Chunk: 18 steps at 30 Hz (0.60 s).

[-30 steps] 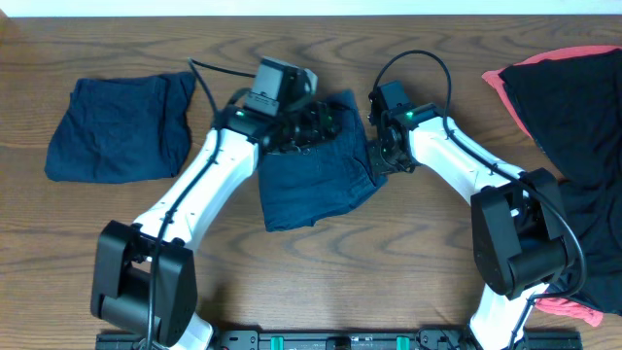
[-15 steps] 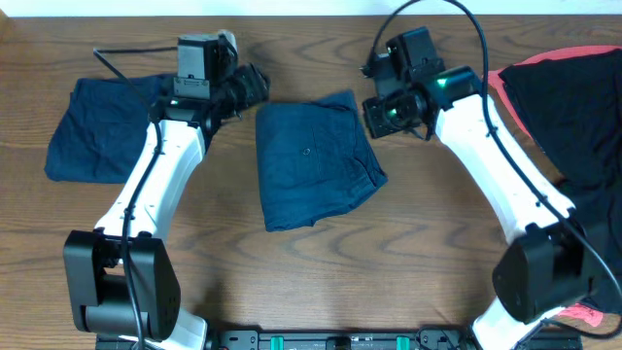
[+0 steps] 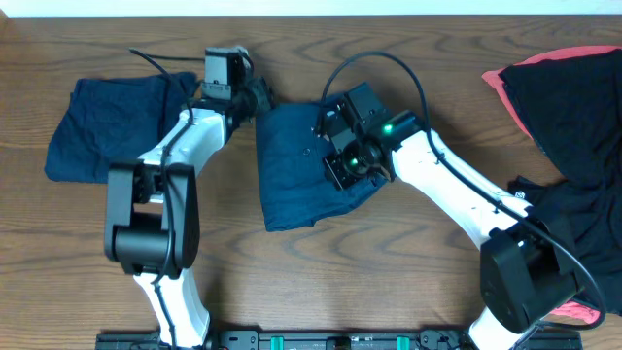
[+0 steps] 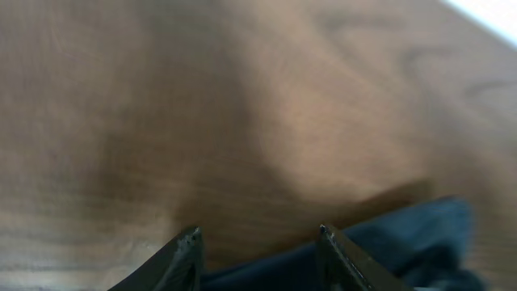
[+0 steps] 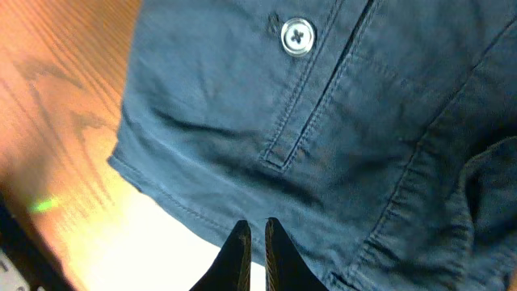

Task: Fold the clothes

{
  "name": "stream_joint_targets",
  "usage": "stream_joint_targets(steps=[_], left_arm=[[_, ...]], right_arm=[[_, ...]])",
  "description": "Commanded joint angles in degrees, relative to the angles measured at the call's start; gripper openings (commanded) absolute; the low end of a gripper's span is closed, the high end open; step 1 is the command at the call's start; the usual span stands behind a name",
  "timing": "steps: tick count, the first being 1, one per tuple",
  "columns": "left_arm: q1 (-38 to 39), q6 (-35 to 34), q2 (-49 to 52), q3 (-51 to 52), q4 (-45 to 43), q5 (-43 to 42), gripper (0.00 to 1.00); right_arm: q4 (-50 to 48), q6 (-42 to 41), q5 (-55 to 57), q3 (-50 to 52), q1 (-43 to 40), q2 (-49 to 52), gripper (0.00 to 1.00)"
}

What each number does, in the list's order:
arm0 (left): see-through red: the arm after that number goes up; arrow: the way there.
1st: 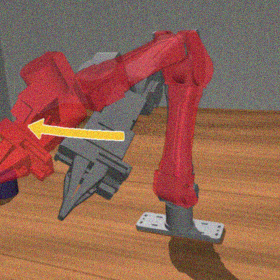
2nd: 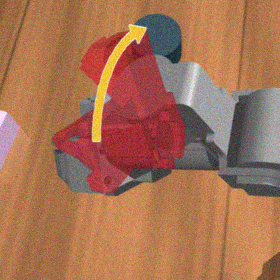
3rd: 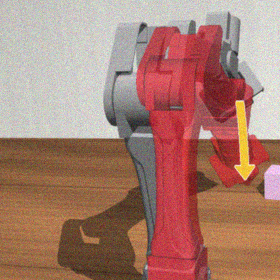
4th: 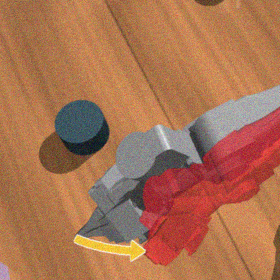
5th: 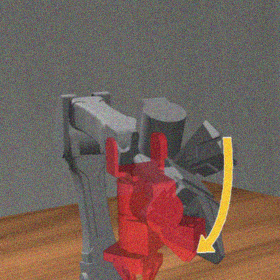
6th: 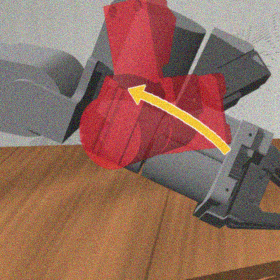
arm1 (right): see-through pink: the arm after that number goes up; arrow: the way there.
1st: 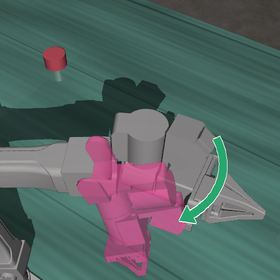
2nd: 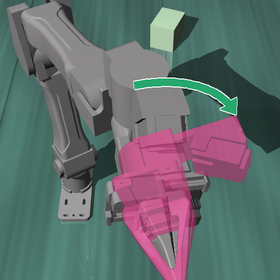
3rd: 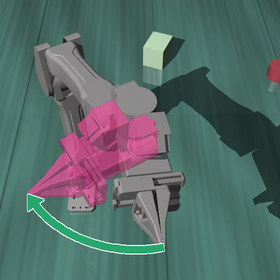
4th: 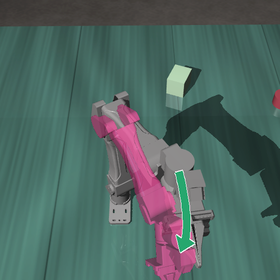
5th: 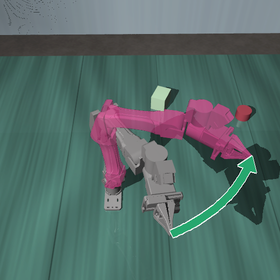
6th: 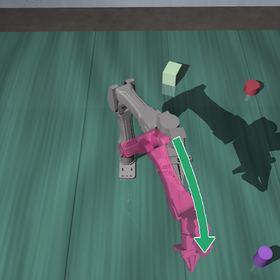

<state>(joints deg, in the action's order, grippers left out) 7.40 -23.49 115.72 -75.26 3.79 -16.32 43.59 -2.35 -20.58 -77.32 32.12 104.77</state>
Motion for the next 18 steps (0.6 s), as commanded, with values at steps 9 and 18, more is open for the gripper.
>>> stream_joint_targets(steps=[9, 18], left_arm=[[0.0, 7.4, 2.7, -0.7, 13.6, 2.1, 0.4], [0.0, 5.7, 2.7, -0.7, 37.6, 4.2, 0.32]], right_arm=[[-1.9, -0.6, -0.2, 4.4, -1.8, 7.1, 0.08], [-3.0, -2.1, 15.0, 3.8, -6.3, 9.5, 0.06]])
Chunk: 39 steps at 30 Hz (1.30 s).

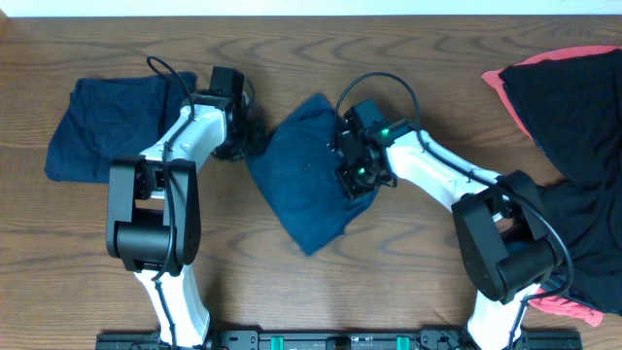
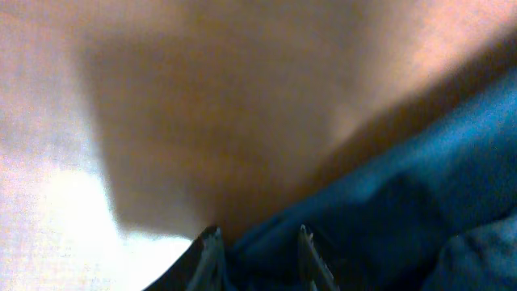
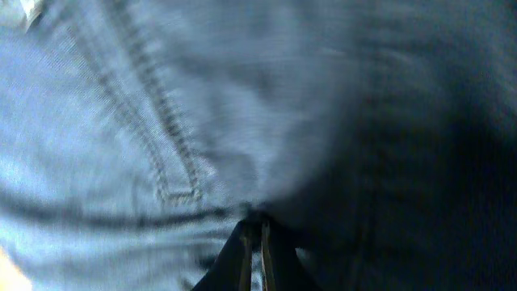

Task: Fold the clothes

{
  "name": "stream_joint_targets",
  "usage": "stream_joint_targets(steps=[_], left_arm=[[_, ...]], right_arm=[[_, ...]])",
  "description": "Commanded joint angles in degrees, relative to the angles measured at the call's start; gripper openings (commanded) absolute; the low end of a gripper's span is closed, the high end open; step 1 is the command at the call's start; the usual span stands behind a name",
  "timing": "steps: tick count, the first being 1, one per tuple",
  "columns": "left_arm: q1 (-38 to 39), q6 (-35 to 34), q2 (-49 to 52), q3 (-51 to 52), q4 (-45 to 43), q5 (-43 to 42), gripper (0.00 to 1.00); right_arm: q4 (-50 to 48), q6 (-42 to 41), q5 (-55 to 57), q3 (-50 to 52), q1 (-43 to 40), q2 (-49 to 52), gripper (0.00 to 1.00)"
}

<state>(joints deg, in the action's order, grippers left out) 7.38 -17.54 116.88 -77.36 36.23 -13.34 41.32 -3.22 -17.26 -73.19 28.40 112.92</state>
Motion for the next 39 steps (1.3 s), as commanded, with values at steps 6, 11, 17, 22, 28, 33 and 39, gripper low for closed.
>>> stream_joint_targets(steps=[6, 11, 17, 22, 28, 33, 39], left_arm=[[0.7, -1.6, 1.5, 1.4, 18.4, -7.4, 0.19], [1.4, -1.6, 0.1, 1.4, 22.7, -8.1, 0.19], [0.3, -0.3, -8.0, 1.4, 21.4, -8.1, 0.15], [-0.3, 3.9, -17.6, 1.4, 13.5, -8.1, 0.89], [-0.3, 6.8, -19.3, 1.4, 4.1, -15.0, 0.98], [-0.3, 7.1, -15.3, 1.4, 0.9, -15.0, 0.98], [-0.3, 7.0, -9.4, 1.4, -3.8, -17.3, 0.98]], right_arm=[[-6.8, 3.2, 14.1, -3.1, -6.6, 1.3, 0.05], [-7.5, 4.2, 14.0, -7.1, -6.7, 1.3, 0.04], [-1.0, 4.1, 14.0, -12.0, -6.0, 1.2, 0.11], [4.1, 2.6, 14.0, -16.0, -6.0, 1.2, 0.19], [8.0, 0.3, 14.0, -21.2, -6.0, 0.5, 0.29], [10.4, 0.3, 14.1, -23.4, -6.0, -1.1, 0.59], [11.3, 0.3, 14.1, -23.8, -6.4, -4.9, 0.59]])
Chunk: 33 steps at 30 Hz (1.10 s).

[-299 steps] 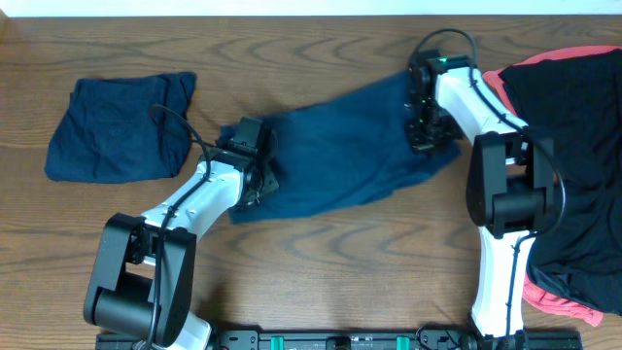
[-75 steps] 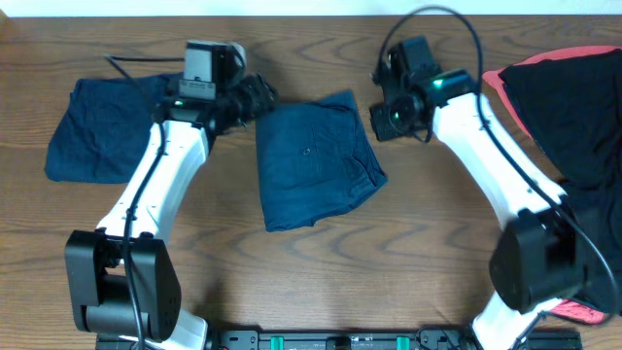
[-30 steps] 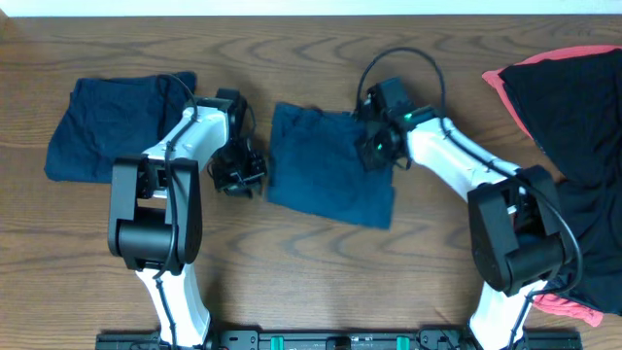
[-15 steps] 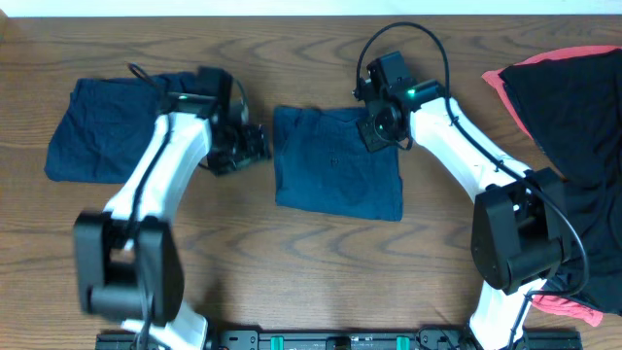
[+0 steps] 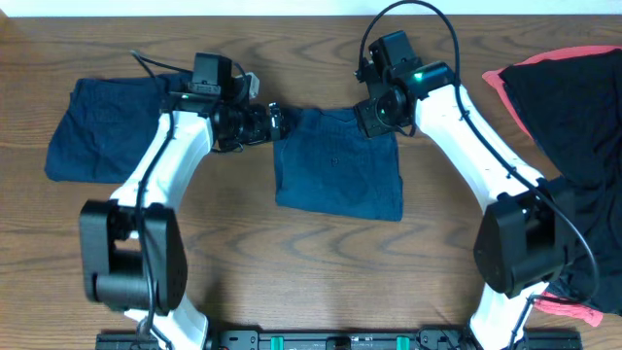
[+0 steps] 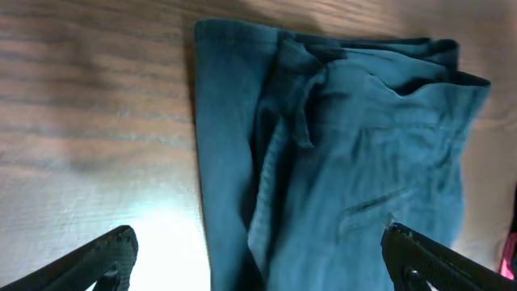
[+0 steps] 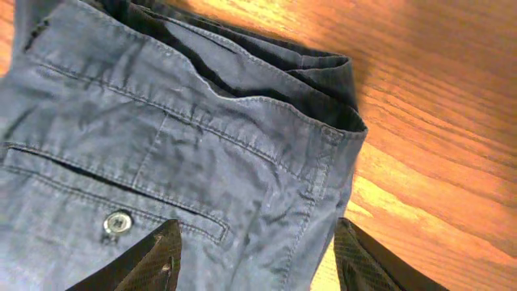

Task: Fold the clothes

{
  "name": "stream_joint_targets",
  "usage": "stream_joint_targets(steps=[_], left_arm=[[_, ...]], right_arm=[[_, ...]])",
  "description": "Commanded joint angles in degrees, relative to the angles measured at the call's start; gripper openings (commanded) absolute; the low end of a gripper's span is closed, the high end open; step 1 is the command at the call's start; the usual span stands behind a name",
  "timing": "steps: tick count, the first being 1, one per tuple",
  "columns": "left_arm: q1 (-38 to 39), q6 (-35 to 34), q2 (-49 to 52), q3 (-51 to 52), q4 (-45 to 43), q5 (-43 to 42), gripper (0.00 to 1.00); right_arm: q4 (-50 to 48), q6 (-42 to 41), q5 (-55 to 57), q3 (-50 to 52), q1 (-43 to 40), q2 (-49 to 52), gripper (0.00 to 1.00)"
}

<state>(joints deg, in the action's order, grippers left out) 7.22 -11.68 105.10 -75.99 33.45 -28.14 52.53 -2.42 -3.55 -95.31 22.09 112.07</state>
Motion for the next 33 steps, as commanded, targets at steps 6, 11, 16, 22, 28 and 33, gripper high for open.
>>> stream_joint_targets(steps=[6, 11, 16, 22, 28, 33], left_arm=[[-0.1, 1.1, 8.2, 0.0, -3.0, -3.1, 0.98], [0.8, 1.1, 11.9, 0.0, -4.5, -9.4, 0.98], [4.3, 1.2, 14.1, 0.0, -5.6, -10.3, 0.93], [8.1, 3.1, 14.7, 0.0, -6.7, -10.0, 0.7], [8.1, 3.1, 14.7, 0.0, -6.6, -10.1, 0.74], [6.8, 3.1, 14.1, 0.0, -6.6, -15.8, 0.86]], right_arm=[[0.5, -0.5, 0.8, -1.7, -0.6, -8.1, 0.59], [0.8, -0.6, 0.8, -1.7, -1.6, -10.1, 0.59], [1.4, -1.0, 0.8, -1.7, -2.0, -10.3, 0.58], [2.4, -1.0, 0.8, -1.7, -2.1, -10.3, 0.58], [3.2, -1.0, 0.9, -1.7, -2.2, -10.3, 0.58], [3.7, -1.0, 2.4, -1.7, -2.2, -10.3, 0.58]])
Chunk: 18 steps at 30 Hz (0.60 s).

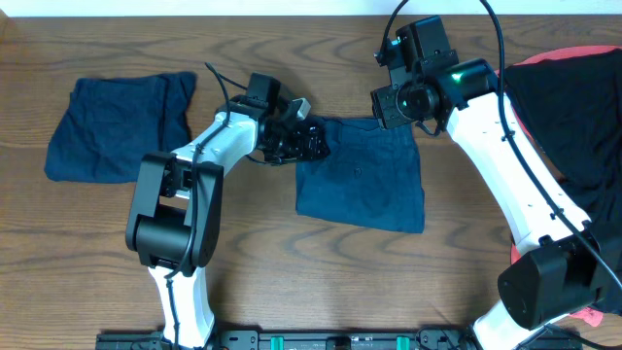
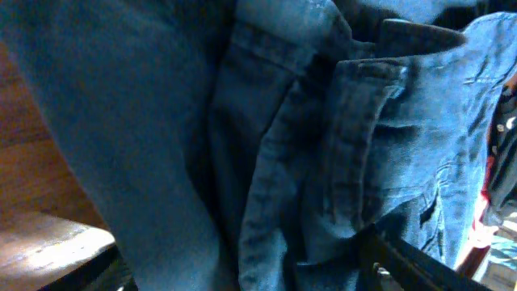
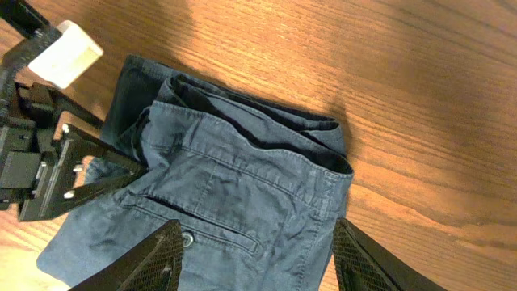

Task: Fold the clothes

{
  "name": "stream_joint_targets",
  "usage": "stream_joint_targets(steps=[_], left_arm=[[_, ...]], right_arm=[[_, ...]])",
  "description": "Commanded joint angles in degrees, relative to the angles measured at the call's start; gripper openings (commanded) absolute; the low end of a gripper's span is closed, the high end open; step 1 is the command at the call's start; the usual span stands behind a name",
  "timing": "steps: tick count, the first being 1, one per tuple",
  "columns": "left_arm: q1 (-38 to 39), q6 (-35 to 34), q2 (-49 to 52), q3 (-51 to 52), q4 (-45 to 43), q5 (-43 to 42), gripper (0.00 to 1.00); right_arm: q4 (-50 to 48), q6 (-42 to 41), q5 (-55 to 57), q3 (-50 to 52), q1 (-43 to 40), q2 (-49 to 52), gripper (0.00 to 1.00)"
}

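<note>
Folded blue shorts [image 1: 362, 180] lie flat at the table's middle, back pocket and button up [image 3: 234, 210]. My left gripper [image 1: 313, 142] is low at the shorts' top left corner. It stands open, and the waistband folds [image 2: 323, 162] fill its view between its wide fingers. My right gripper [image 1: 397, 105] hangs open above the top right corner [image 3: 257, 263], touching nothing. A second folded dark blue garment [image 1: 117, 126] lies at the far left.
A pile of black and red clothes [image 1: 573, 126] covers the right edge of the wooden table [image 1: 292, 272]. My left arm [image 1: 209, 156] stretches across between the two blue garments. The table's far edge runs along the top.
My left gripper has moved right and down, close onto the shorts' top left corner. My right gripper is higher and further right. The shorts lie slightly further right. Both grippers are still open.
The shorts lay rumpled at the centre, my right gripper shut on them and my left open at their edge. Then both gripped them and they lay turned diagonal. Later they lay as a flat rectangle with both grippers open, as now.
</note>
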<state>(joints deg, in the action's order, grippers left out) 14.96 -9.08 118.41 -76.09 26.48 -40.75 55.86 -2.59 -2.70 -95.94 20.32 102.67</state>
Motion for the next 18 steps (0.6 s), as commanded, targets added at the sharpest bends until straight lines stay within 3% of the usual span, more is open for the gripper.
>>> stream_joint_targets(steps=[1, 13, 18], left_arm=[[-1.2, 0.5, 0.5, 0.1, 0.4, -5.1, 0.87], [-5.7, 0.5, -1.2, 0.1, 0.4, -19.1, 0.99], [-4.3, 0.5, -1.2, 0.1, 0.4, -17.2, 0.99]], right_arm=[[0.5, -0.8, 1.7, -1.1, -0.4, -0.9, 0.58], [5.2, -0.3, 2.5, -0.9, -0.5, -0.8, 0.56], [5.2, -0.3, 2.5, -0.9, -0.5, -0.8, 0.56]])
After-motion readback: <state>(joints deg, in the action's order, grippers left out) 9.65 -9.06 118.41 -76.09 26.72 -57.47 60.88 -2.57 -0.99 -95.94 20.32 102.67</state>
